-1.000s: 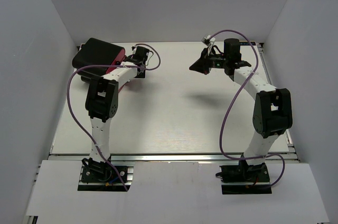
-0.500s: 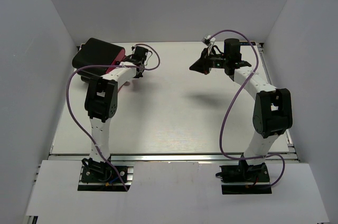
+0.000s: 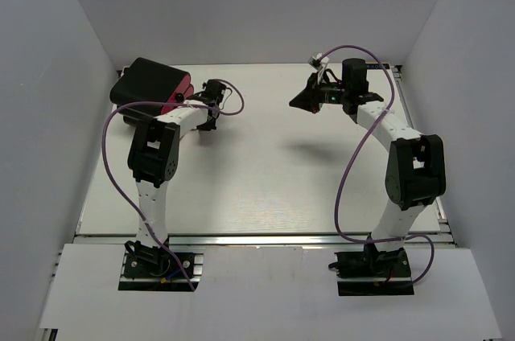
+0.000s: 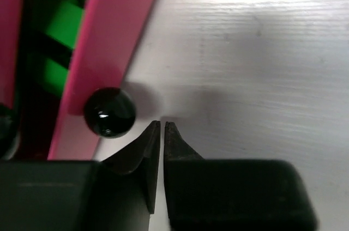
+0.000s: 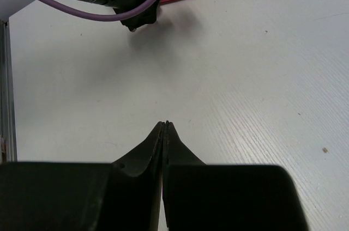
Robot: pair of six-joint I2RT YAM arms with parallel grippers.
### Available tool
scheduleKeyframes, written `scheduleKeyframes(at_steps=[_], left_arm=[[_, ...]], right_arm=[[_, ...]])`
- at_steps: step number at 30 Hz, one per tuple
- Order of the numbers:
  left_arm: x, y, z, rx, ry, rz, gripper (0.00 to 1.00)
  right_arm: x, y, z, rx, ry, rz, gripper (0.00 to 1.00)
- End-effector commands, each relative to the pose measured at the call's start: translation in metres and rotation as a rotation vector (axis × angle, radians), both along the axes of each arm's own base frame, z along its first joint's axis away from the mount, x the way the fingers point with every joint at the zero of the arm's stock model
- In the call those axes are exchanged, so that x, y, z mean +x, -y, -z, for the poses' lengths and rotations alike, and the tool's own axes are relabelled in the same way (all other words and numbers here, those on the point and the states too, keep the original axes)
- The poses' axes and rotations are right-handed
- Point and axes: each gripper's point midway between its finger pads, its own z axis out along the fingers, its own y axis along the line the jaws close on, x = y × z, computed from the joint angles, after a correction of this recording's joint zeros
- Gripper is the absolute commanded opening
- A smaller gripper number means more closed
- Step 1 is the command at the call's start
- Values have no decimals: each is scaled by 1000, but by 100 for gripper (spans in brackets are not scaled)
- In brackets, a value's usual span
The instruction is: Sort the legos into containers by color
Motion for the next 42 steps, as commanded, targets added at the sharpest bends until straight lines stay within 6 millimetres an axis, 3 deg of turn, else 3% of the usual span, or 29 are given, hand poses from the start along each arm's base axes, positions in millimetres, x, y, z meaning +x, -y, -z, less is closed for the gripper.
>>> scheduleKeyframes(at_steps=[1,5,7,8,10,13,16,18,20,21,23,24,25,27,29,31,34,35,37,38,39,40,41,42], left_arm=[[9,-15,-34,60,91,-64,22],[20,-20,-43,44,122,-81,63],[23,-18,-45,36,128,-73,68],[25,-17,-45,31,131,-73,77],[25,-16,-45,29,129,-76,78],[25,-10,-44,20,129,-63,68],[24,-4,-47,8,131,-45,47],[23,-2,-48,-2,130,-39,26],[22,1,-51,-22,132,-28,17],[22,2,-51,-25,132,-24,17],[22,0,-49,-15,131,-30,26],[22,-1,-48,-11,134,-36,35],[22,-2,-46,-4,131,-44,57],[22,-11,-45,7,133,-70,66],[22,-14,-43,26,131,-79,67],[22,-18,-43,20,131,-85,66],[20,-8,-47,-7,132,-58,55],[19,-7,-48,-13,130,-54,40],[18,15,-58,-105,135,8,7],[12,24,-57,-156,121,40,0],[11,45,-62,-263,126,98,0],[7,60,-87,-337,175,148,0],[-7,67,-81,-389,155,176,3],[-8,86,-100,-492,204,234,12]], right_arm=[[0,3,-14,12,28,-6,0],[1,3,-16,12,32,-4,0],[1,5,-16,11,29,-2,0],[0,4,-15,10,27,-4,0],[0,5,-14,9,25,-3,0],[-1,5,-15,8,27,-5,0],[-1,5,-15,7,28,-6,0],[-1,6,-14,6,27,-4,0],[-1,5,-15,8,28,-7,0],[-2,4,-14,9,27,-9,0],[-2,5,-15,12,25,-10,0],[-2,5,-16,12,27,-10,0],[-2,5,-16,12,28,-10,0],[-2,6,-16,10,28,-6,0],[-4,5,-17,8,30,-9,0],[-4,7,-17,3,35,-5,0],[-5,8,-16,1,35,-4,0],[-4,9,-17,0,37,0,0],[-5,9,-19,1,48,-6,0],[-4,9,-19,-3,56,-8,0],[-5,9,-22,-7,73,-10,0],[-8,10,-20,-16,58,-10,0],[-7,10,-22,-23,72,-11,0],[-8,12,-18,-39,52,1,10]])
